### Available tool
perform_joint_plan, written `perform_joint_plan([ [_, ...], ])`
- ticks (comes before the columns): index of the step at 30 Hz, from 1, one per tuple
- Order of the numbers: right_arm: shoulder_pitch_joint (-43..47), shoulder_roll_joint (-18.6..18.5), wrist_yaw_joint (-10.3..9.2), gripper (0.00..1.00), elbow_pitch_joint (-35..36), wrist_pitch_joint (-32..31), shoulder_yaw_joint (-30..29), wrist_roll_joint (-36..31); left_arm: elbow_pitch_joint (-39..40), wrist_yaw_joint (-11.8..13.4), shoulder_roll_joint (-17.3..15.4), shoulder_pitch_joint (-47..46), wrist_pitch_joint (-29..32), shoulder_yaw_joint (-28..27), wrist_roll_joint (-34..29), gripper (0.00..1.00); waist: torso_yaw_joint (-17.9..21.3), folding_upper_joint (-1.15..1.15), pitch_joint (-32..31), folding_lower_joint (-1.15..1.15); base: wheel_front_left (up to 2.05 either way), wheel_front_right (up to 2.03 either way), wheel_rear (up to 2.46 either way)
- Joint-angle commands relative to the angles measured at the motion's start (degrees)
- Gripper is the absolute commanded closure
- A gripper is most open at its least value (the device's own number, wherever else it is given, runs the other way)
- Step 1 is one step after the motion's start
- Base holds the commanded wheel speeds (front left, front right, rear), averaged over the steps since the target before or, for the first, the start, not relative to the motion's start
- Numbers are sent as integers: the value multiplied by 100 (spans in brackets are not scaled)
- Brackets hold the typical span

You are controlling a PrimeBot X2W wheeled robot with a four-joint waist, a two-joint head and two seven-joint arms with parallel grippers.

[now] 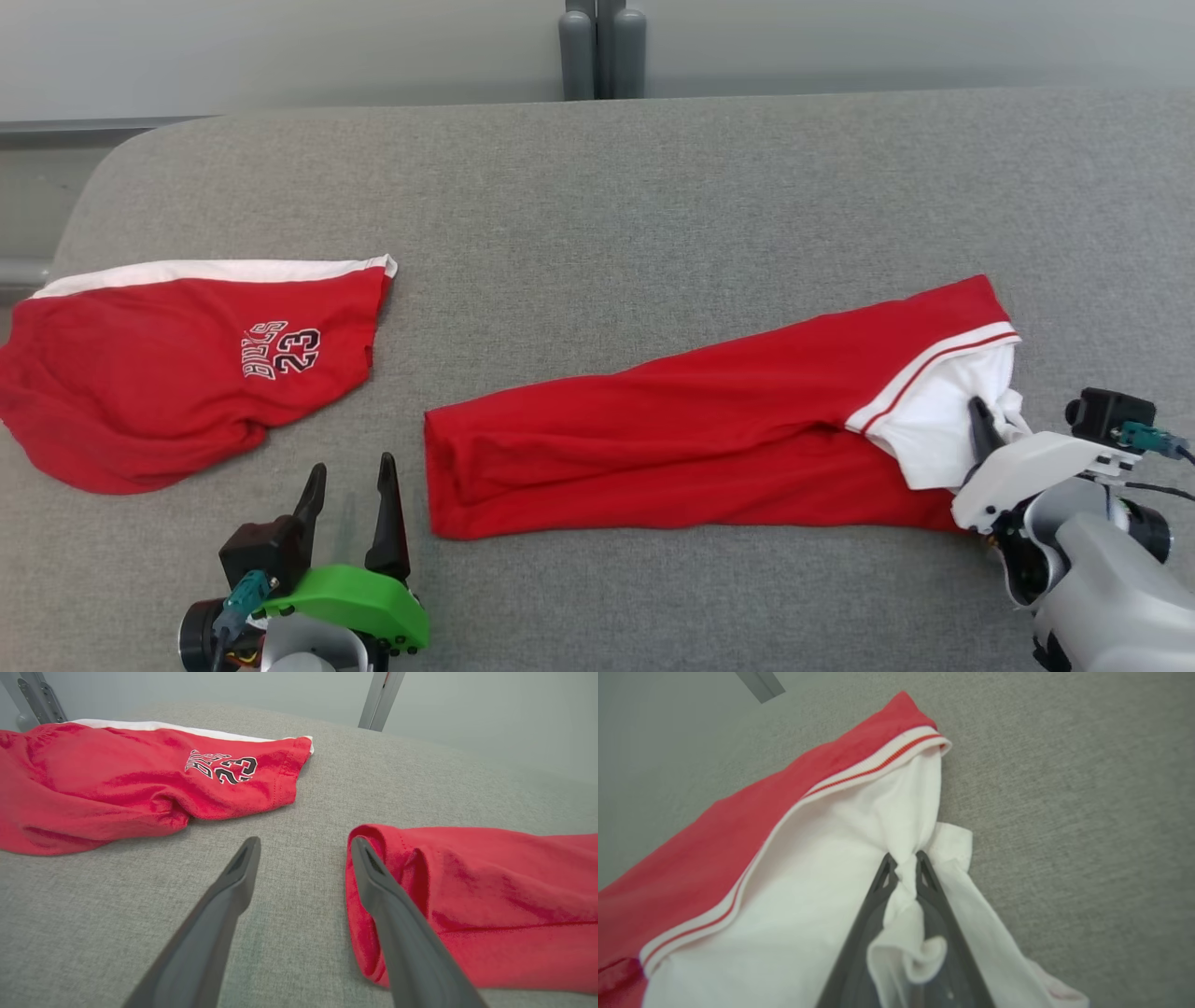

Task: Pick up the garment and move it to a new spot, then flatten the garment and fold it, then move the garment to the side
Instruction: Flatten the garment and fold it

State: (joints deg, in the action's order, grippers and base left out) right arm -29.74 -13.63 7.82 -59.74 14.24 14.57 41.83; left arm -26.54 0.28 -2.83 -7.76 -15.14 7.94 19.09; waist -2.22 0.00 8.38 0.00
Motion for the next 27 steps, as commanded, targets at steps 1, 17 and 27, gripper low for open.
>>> perform_joint_plan([
  [1, -56, -145, -50, 100, -69, 51, -106, 15, 17, 18, -16, -69, 2, 17, 53, 0, 63, 0, -4, 0, 0, 0, 0],
  [17, 355, 90, -34, 100, 2078, -27, 464, -121, -38, -10, -18, 27, 2, 182, 78, 0, 250, 0, -173, 0, 0, 0, 0],
  [27, 771, 368, -33, 100, 3086, -701, 1747, 301, -65, -49, -17, 67, 2, 393, 88, 0, -218, 0, -293, 0, 0, 0, 0],
])
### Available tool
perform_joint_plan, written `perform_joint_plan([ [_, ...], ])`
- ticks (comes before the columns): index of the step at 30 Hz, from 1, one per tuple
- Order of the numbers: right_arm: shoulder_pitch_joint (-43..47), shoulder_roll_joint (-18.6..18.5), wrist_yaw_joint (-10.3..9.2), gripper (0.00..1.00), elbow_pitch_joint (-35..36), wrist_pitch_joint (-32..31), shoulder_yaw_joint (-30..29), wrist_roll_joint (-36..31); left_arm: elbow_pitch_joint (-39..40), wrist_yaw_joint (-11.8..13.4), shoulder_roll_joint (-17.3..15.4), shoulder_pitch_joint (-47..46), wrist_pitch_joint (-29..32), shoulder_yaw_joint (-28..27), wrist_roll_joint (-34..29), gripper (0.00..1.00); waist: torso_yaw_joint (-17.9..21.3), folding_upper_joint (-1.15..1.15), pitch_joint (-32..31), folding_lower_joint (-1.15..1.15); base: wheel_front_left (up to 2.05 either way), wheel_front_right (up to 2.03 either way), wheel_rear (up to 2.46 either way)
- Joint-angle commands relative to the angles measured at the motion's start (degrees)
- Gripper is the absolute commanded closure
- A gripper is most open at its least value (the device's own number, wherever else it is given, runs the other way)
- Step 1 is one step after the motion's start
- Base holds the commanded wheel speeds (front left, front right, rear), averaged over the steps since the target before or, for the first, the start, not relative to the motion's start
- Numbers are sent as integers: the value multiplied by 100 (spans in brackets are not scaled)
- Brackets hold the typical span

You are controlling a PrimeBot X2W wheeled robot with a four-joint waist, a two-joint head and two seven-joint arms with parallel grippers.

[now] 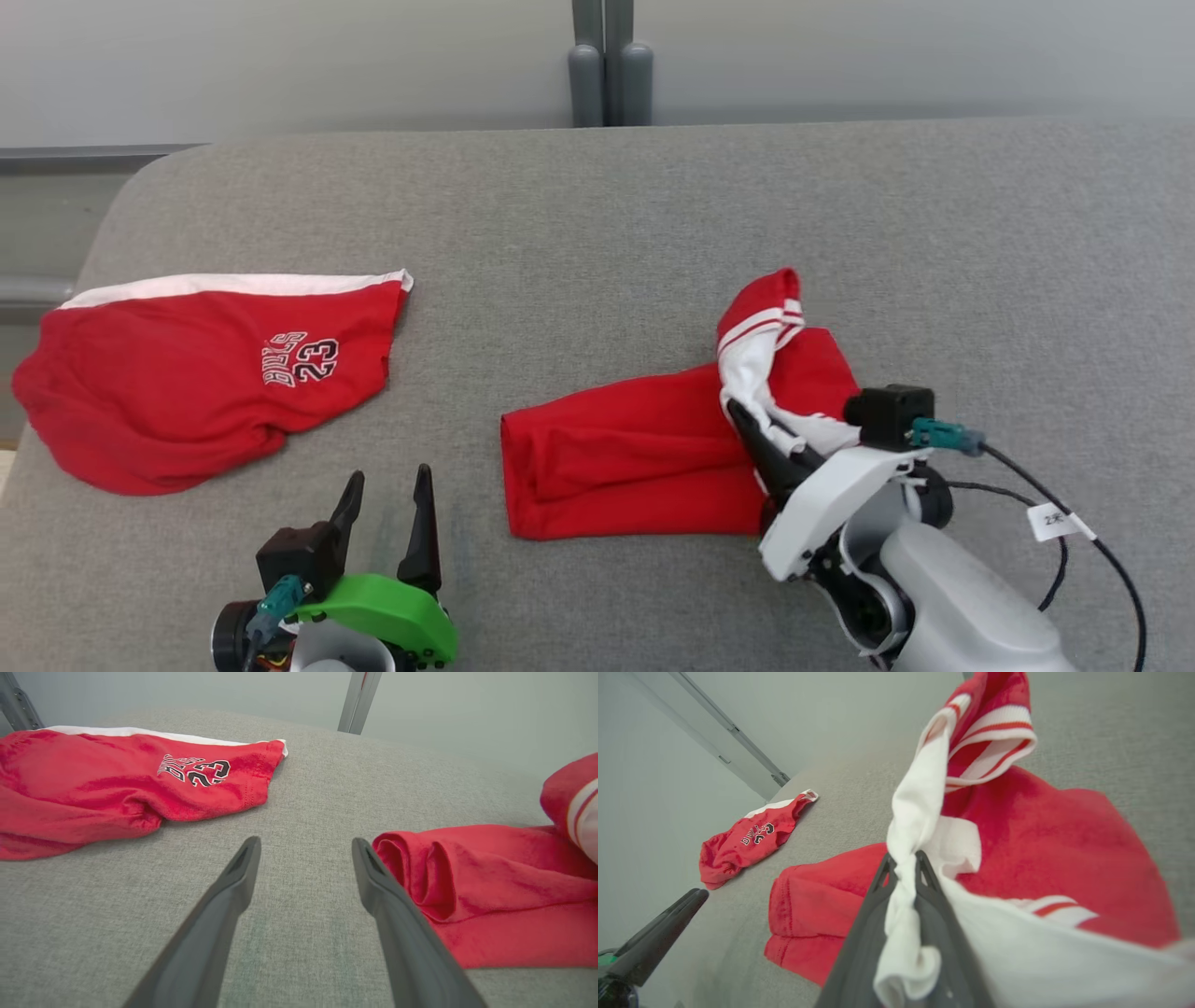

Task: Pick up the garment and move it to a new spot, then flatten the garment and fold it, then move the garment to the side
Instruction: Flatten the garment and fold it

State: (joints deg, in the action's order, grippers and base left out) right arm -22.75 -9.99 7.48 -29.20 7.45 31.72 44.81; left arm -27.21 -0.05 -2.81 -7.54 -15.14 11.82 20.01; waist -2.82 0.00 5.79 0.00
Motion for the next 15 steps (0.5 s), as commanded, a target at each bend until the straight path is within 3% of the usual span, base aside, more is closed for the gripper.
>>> perform_joint_plan([
  [1, 80, 38, 1, 100, 69, -48, 147, 16, 3, -20, -21, 31, 2, 34, -15, 0, -231, 0, -34, 0, 0, 0, 0],
  [7, 12, 287, 1, 100, -13, -122, 605, 127, 7, -28, -20, -75, 2, 267, -133, 0, -578, 0, -12, 0, 0, 0, 0],
  [15, -306, 565, 1, 100, -565, 223, 857, 67, 14, 27, -20, -151, 2, 468, -66, 0, -781, 0, 39, 0, 0, 0, 0],
])
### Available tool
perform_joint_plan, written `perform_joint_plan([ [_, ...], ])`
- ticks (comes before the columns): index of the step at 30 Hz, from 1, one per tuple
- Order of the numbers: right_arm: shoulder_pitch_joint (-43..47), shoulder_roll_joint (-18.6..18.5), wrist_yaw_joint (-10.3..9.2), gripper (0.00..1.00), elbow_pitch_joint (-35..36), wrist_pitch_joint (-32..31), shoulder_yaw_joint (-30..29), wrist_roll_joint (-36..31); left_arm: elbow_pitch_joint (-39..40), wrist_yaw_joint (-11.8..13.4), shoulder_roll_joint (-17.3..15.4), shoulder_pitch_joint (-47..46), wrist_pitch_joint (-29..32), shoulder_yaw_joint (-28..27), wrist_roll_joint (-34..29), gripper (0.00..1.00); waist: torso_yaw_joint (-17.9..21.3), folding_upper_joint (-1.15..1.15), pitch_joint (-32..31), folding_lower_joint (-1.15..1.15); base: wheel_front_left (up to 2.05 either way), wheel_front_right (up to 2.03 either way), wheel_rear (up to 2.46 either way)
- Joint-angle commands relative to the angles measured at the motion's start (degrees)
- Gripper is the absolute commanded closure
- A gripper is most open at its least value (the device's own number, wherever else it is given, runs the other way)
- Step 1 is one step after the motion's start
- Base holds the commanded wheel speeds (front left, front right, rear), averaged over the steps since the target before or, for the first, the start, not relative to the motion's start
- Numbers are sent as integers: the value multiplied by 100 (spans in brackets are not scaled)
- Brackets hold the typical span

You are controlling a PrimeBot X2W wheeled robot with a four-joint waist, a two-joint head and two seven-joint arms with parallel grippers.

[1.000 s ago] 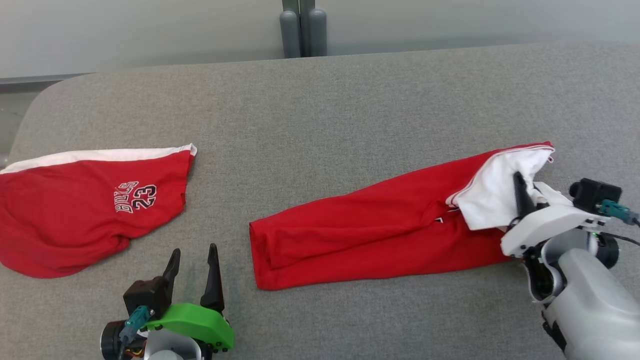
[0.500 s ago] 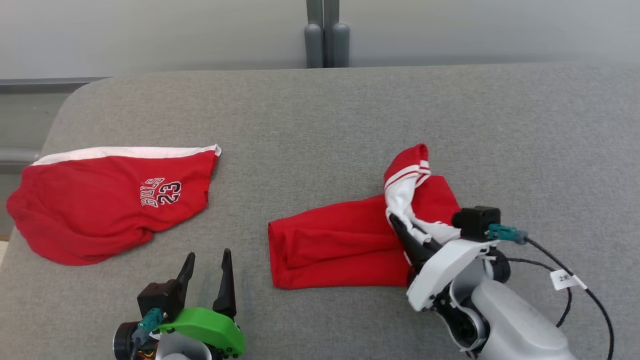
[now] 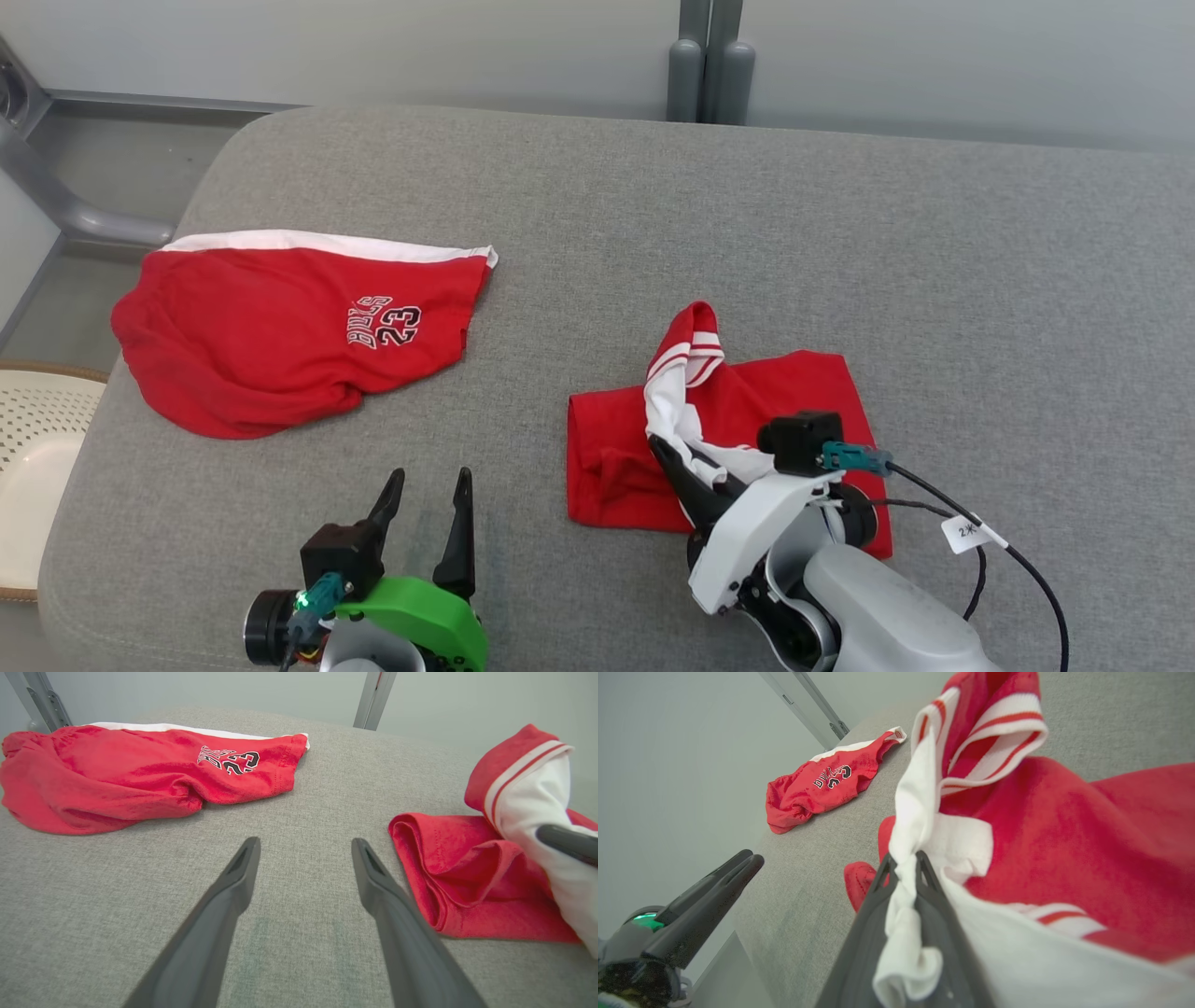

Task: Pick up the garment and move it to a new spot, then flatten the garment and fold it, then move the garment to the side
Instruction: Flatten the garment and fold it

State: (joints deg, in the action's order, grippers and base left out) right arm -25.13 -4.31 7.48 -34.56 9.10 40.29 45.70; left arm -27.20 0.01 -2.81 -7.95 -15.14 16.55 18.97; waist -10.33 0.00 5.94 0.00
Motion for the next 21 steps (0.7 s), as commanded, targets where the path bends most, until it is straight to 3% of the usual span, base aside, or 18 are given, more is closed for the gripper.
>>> perform_joint_plan([
  [1, -117, 10, 1, 100, -108, 117, -2, -55, 11, 27, -20, -110, 2, 2, 42, 0, -33, 0, 28, 0, 0, 0, 0],
  [3, -204, 49, 1, 100, -304, 245, -5, -131, 10, 42, -20, -114, 2, 10, 51, 0, -23, 0, 39, 0, 0, 0, 0],
  [4, -246, 66, 1, 80, -414, 311, -36, -176, 13, 52, -20, -113, 2, 10, 59, 0, -11, 0, 41, 0, 0, 0, 0],
  [5, -284, 78, 1, 7, -490, 360, -51, -222, 12, 49, -20, -113, 2, 2, 65, 0, 4, 0, 42, 0, 0, 0, 0],
  [6, -325, 89, 0, 0, -580, 421, -97, -255, 13, 56, -20, -114, 2, -8, 68, 0, 29, 0, 41, 0, 0, 0, 0],
  [12, -476, 109, 0, 0, -838, 612, -713, -689, 31, 64, -19, -120, 3, -66, 77, 0, 234, 0, 18, 0, 0, 0, 0],
  [21, 120, 111, 1, 0, -142, 605, -2899, -2319, 92, 105, -20, -152, 3, -217, -32, 0, 611, 0, -13, 0, 0, 0, 0],
])
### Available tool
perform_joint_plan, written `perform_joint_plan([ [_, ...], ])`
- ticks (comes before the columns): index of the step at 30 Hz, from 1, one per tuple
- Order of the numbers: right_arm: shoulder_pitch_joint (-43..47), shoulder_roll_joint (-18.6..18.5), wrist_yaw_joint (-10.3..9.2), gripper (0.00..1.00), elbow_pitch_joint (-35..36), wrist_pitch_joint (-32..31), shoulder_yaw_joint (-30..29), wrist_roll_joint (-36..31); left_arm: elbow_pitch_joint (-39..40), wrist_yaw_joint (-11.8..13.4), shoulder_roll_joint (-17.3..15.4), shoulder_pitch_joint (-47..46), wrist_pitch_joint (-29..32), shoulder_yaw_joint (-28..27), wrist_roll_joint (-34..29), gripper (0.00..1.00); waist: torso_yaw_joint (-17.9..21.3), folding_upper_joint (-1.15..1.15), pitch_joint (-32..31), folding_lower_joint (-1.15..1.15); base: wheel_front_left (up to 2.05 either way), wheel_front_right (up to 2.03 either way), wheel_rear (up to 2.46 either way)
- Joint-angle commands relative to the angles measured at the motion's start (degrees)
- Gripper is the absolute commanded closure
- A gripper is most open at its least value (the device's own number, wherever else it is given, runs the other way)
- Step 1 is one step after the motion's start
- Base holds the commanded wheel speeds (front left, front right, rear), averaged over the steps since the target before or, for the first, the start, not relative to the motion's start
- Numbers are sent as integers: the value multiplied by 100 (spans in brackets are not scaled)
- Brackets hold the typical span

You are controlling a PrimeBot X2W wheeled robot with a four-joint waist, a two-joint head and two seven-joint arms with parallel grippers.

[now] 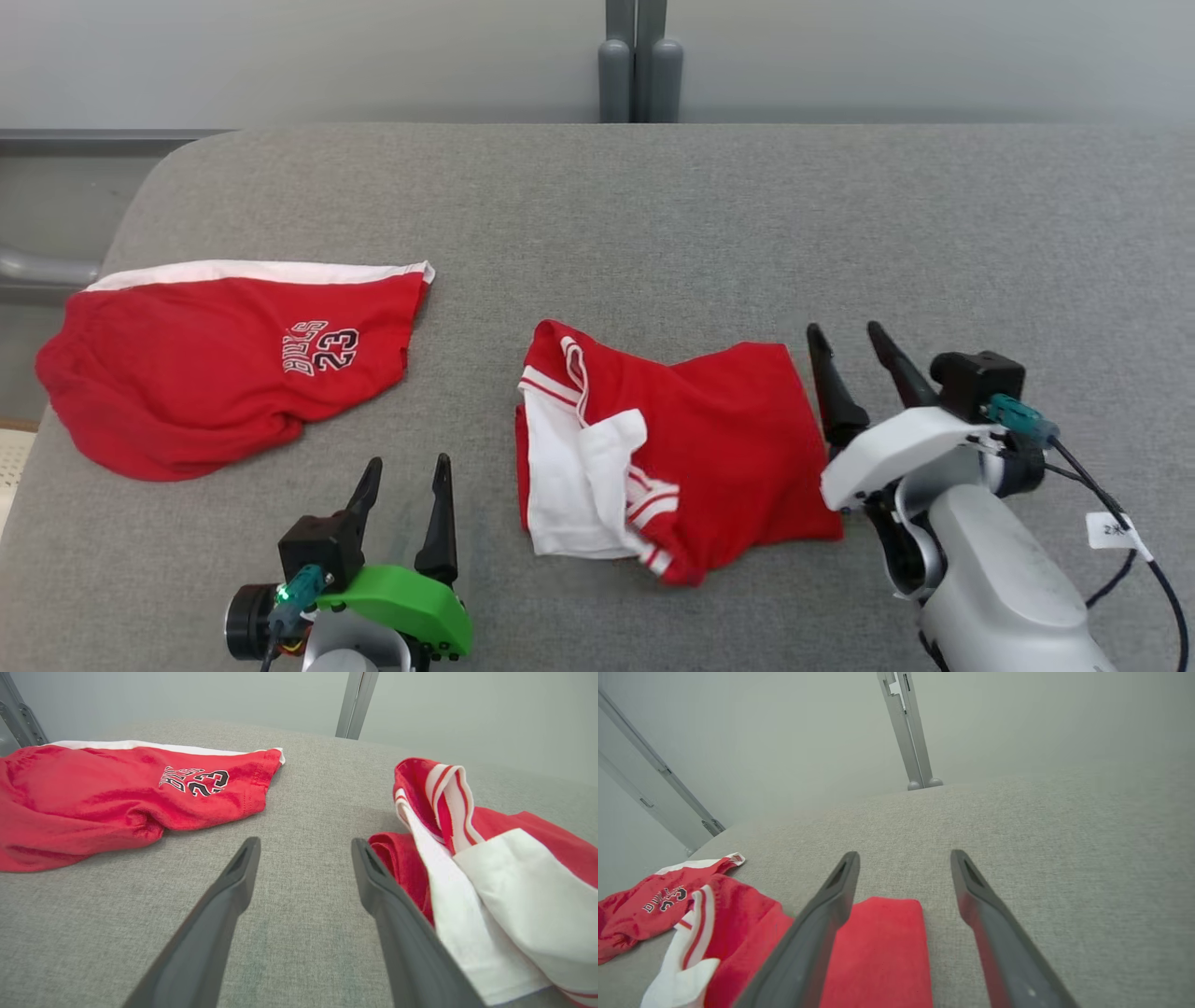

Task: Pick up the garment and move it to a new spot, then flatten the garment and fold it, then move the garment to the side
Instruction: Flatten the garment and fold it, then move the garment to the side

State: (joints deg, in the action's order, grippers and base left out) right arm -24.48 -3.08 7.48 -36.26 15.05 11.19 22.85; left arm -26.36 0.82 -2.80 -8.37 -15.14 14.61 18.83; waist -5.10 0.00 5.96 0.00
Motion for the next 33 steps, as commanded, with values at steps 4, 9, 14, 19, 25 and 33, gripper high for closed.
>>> perform_joint_plan([
  [4, 448, 8, 1, 0, 393, 12, -707, -717, 31, 46, -21, -97, 3, -114, -56, 0, 250, 0, -28, 0, 0, 0, 0],
  [9, 858, 14, 1, 0, 722, 12, -1140, -1119, 66, 65, -22, 6, 3, -250, -133, 0, 399, 0, -84, 0, 0, 0, 0],
  [14, 1224, 13, 1, 0, 885, 13, -1283, -1251, 111, 79, -22, 152, 3, -383, -232, 0, 525, 0, -214, 0, 0, 0, 0],
  [19, 1543, 14, 1, 0, 891, 13, -1278, -1113, 180, 116, -22, 383, 3, -491, -327, 0, 627, 0, -395, 0, 0, 0, 0],
  [25, 1754, 14, 1, 0, 827, 13, -1197, -1134, 271, 129, -22, 625, 3, -562, -341, 0, 689, 0, -503, 0, 0, 0, 0],
  [33, 1698, 14, 1, 0, 792, 13, -1004, -1049, 289, 124, -22, 604, 3, -539, -341, 0, 602, 0, -432, 0, 0, 0, 0],
])
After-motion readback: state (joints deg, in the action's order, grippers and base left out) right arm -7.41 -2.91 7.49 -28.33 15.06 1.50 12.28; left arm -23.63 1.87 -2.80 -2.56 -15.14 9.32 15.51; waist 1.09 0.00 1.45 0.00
